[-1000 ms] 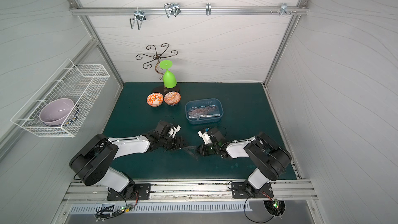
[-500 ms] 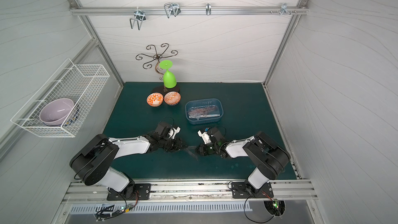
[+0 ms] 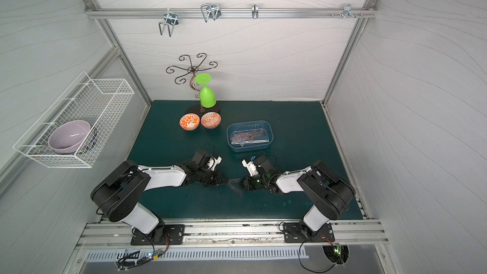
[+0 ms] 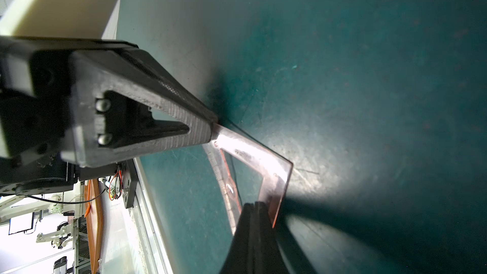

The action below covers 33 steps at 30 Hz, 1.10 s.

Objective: Put the scattered rulers into the storage box
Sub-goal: Pick up the ruler from the center of the board.

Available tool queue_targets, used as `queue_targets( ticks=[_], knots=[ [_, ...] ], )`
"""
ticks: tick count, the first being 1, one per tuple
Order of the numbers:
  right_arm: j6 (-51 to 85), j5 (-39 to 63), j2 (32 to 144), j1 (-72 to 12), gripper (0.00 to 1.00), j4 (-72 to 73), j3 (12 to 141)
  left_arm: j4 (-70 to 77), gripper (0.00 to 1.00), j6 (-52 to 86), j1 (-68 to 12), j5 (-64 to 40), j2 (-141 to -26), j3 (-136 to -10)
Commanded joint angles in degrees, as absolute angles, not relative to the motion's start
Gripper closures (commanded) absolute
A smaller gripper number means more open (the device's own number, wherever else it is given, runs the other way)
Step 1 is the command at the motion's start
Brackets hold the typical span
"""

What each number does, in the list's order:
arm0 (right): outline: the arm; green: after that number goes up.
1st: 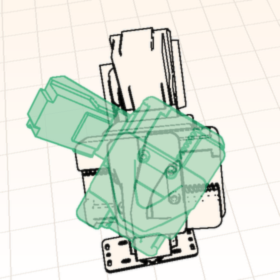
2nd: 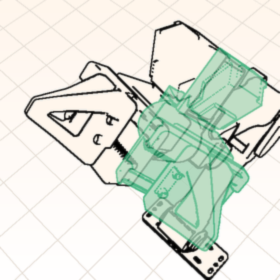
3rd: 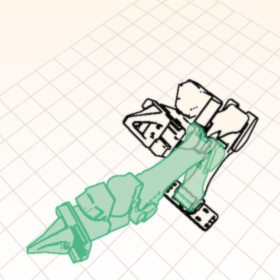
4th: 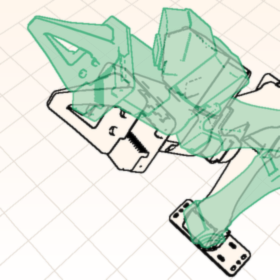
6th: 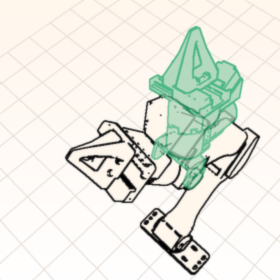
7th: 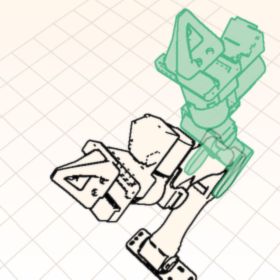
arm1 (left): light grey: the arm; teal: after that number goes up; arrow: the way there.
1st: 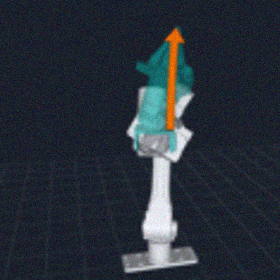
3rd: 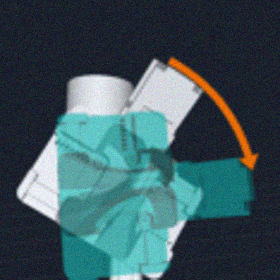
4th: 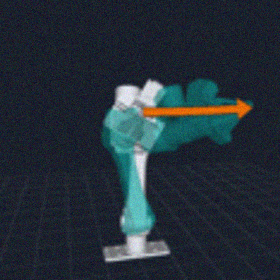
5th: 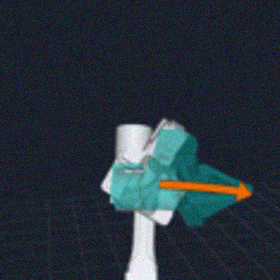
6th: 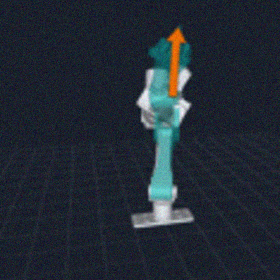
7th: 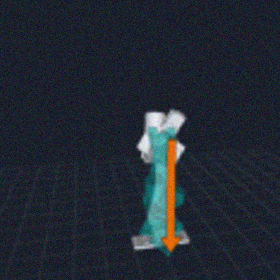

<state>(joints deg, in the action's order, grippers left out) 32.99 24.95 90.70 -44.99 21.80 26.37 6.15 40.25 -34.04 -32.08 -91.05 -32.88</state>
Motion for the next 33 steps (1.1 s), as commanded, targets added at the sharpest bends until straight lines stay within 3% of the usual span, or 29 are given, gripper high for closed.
queue_targets(
  ticks=[1,5,9,15,18,26,29,33],
  knots=[
    [31.7,21.3,89.8,-44.6,0.99,9.2,25.1,2.0,0.99,39.2,-34.8,-32.0,-90.8,-32.8],
    [30.0,22.3,81.2,-41.9,0.9,3.1,26.6,1.1,1.0,39.7,-34.8,-32.9,-86.3,-32.6],
    [29.5,26.7,71.6,-37.4,0.72,-2.3,27.4,1.7,1.0,41.8,-34.2,-35.2,-79.3,-32.5],
    [35.5,38.6,64.1,-32.0,0.33,-1.8,29.1,8.7,1.0,48.5,-31.4,-37.9,-70.7,-31.7],
    [39.2,42.9,64.5,-31.3,0.27,1.5,30.6,14.5,1.0,52.5,-30.9,-39.7,-69.7,-31.6],
    [44.4,48.1,70.6,-31.2,0.31,9.4,34.4,26.2,1.0,58.8,-30.8,-42.6,-71.3,-32.2],
    [44.7,48.8,73.3,-31.1,0.37,10.3,36.1,28.6,1.0,60.2,-30.8,-43.2,-72.0,-32.3],
    [44.8,49.1,75.1,-30.6,0.53,11.2,37.8,28.6,1.0,60.0,-30.8,-43.2,-71.7,-32.4]
  ],
)
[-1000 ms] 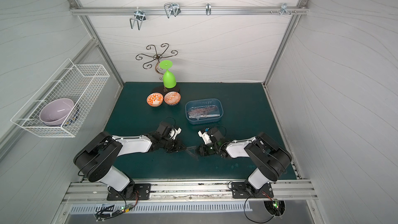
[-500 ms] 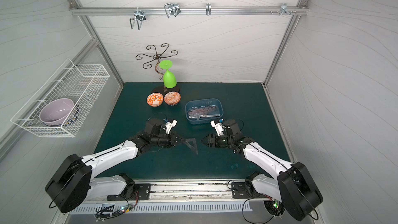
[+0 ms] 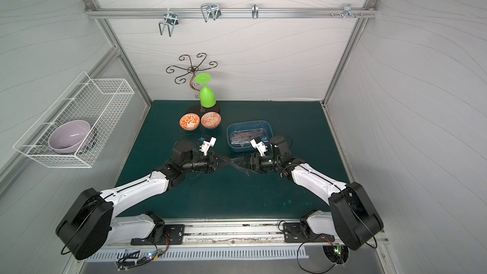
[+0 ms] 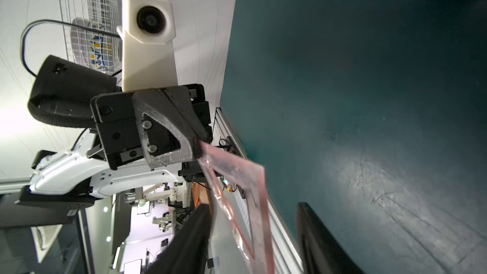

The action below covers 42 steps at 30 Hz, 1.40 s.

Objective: Put the scattered rulers into the storage box
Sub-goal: Pick up the ruler from the center of the board, then place the ruler in the storage box.

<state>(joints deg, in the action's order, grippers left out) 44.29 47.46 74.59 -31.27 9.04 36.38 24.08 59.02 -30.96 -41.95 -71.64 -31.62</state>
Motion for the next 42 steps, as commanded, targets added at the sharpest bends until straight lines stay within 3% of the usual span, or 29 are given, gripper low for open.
queue_targets(
  ticks=[1,8,12,16,18,20,25,31,39,41,42],
  knots=[
    [44.7,48.9,75.3,-30.2,0.58,11.3,38.0,28.3,1.0,59.7,-30.8,-43.2,-71.6,-32.3],
    [43.0,49.3,78.0,-28.8,0.99,9.8,41.5,25.7,1.0,57.8,-30.8,-42.9,-71.1,-32.1],
    [40.6,49.9,80.8,-28.7,1.0,8.9,44.0,16.5,1.0,52.9,-30.3,-41.5,-69.7,-34.0],
    [31.5,49.4,85.3,-25.0,1.0,0.5,51.1,2.1,0.5,45.6,-28.5,-40.0,-68.3,-39.0],
    [24.3,47.8,88.4,-22.6,1.0,-4.9,55.7,-5.3,0.37,41.1,-26.6,-39.1,-66.9,-41.5],
    [16.7,45.5,92.5,-21.1,1.0,-10.7,61.7,-12.6,0.3,36.5,-24.7,-36.9,-65.4,-43.7],
    [0.4,42.8,107.5,-20.0,1.0,-29.2,82.7,-23.4,0.26,28.6,-22.9,-31.5,-64.6,-48.1],
    [-4.2,41.7,119.0,-20.4,1.0,-36.0,98.4,-27.9,0.24,25.7,-22.7,-29.9,-66.8,-50.1],
    [-6.6,40.7,125.8,-23.0,0.98,-38.6,102.4,-29.5,0.23,24.3,-22.4,-28.3,-67.3,-50.9],
    [-6.6,40.7,126.7,-22.9,0.93,-38.8,102.6,-30.1,0.23,23.9,-22.3,-27.5,-67.4,-51.3],
    [-6.7,40.5,126.9,-22.9,0.85,-38.8,102.8,-30.4,0.22,23.7,-22.3,-26.9,-67.5,-51.6]
  ],
)
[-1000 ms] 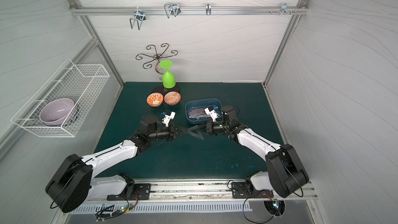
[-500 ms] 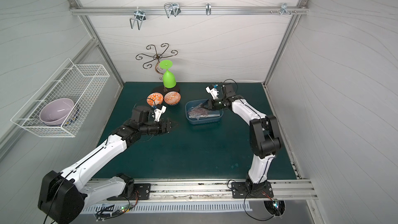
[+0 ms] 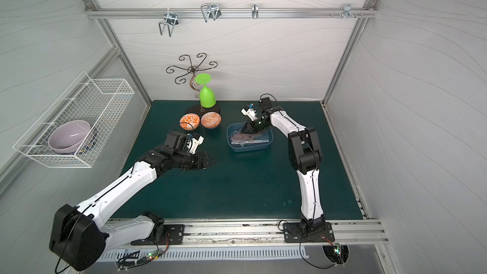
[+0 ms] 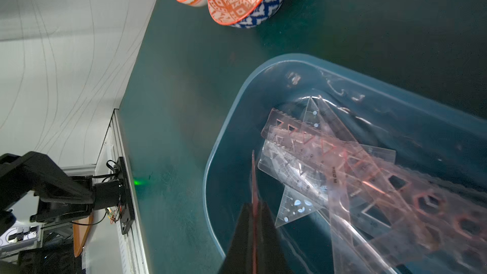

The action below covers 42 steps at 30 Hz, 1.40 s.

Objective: Put the scattered rulers into the storage box
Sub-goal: Place the ruler in the storage box, then reset both arms

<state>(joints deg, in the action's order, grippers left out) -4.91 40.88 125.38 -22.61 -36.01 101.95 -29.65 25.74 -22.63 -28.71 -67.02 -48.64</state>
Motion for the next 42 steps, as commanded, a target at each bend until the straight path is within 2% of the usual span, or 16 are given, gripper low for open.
queue_targets(
  ticks=[1,8,9,13,15,20,22,24,27,31,34,36,38,39,40,42],
  knots=[
    [-6.6,40.2,127.0,-22.9,0.76,-38.8,103.0,-30.7,0.22,23.5,-22.3,-26.4,-67.6,-51.8],
    [-5.8,39.1,119.7,-20.7,0.51,-38.3,102.7,-30.0,0.06,21.0,-22.2,-18.4,-63.4,-51.7],
    [-4.9,38.2,117.1,-20.3,0.45,-37.6,101.7,-29.3,0.01,20.4,-22.2,-15.4,-61.8,-51.3],
    [0.2,31.1,101.8,-19.4,0.15,-28.4,90.3,-24.0,0.0,17.9,-22.3,-3.1,-55.4,-47.2],
    [2.5,21.9,91.5,-18.5,0.03,-20.9,80.1,-21.4,0.0,19.8,-22.3,5.5,-51.8,-44.1],
    [1.7,10.3,71.4,-10.9,0.01,-7.2,56.5,1.7,0.01,-0.6,-21.7,22.9,-44.0,-25.7],
    [0.2,2.1,67.1,-10.0,0.01,-1.6,48.2,6.6,0.0,-9.5,-16.8,19.2,-48.0,-21.7],
    [-1.6,-2.7,64.8,-9.1,0.01,1.3,43.2,11.6,0.01,-5.9,-12.0,20.4,-55.3,-19.9],
    [-2.8,-8.2,63.5,-8.3,0.01,13.4,32.4,17.5,0.01,-5.1,-4.8,8.4,-63.7,-20.0],
    [-0.3,-10.2,68.3,-6.7,0.01,40.6,17.5,31.6,0.01,-6.5,-3.1,3.5,-72.3,-21.1],
    [2.5,-6.2,76.3,-4.6,0.01,45.9,18.2,37.1,0.01,-5.5,-1.0,0.6,-78.7,-23.8],
    [3.1,-6.3,84.1,-4.0,0.01,55.8,16.6,33.7,0.02,-1.8,0.8,1.4,-81.4,-27.6],
    [0.5,-3.9,91.0,-4.9,0.01,65.2,16.0,44.8,0.02,0.0,1.9,-1.1,-85.8,-23.7],
    [-1.1,-5.0,90.4,-6.4,0.01,61.3,17.6,51.2,0.03,-0.7,1.9,-1.9,-88.5,-22.2],
    [-0.6,-6.9,88.1,-6.9,0.01,51.5,20.7,49.3,0.02,-1.2,1.3,-1.4,-88.9,-23.2],
    [0.0,-7.1,91.0,-6.3,0.01,50.4,23.6,47.6,0.01,1.6,2.7,0.4,-89.8,-24.8]
  ],
)
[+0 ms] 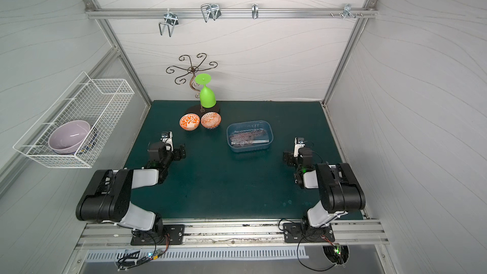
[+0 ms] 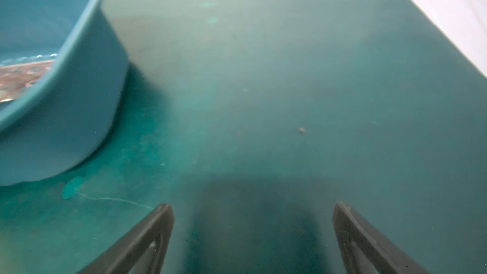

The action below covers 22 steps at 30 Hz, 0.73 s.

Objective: Put the scattered rulers into the storage box
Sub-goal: Reset both arms

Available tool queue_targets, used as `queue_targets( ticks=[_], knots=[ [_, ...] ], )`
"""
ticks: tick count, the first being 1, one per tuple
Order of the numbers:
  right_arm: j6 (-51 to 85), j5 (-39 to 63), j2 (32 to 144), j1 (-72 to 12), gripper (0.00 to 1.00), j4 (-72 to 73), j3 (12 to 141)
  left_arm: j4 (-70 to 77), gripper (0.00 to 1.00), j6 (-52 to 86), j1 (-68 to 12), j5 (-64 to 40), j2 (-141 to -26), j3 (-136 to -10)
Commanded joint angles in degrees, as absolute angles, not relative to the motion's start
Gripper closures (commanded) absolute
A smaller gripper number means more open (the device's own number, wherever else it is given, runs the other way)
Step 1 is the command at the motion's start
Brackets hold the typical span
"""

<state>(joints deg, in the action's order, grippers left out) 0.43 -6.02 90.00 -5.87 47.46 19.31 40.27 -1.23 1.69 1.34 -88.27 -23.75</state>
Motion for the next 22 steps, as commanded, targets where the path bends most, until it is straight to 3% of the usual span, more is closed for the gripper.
queue_targets(
  ticks=[1,12,15,22],
  knots=[
    [1.4,-6.3,89.8,-5.5,0.01,43.4,25.8,47.0,0.01,1.9,3.1,0.0,-90.0,-25.2],
    [0.5,-7.0,89.7,-6.0,0.01,45.0,25.3,45.1,0.0,2.0,3.1,0.2,-89.8,-25.9],
    [-2.3,0.0,92.5,-6.1,0.01,40.7,29.1,45.1,0.0,1.9,3.1,0.3,-89.8,-25.9],
    [-1.1,2.4,90.0,-4.3,0.01,43.5,26.3,46.1,0.0,1.7,2.8,0.7,-89.1,-25.1]
  ],
)
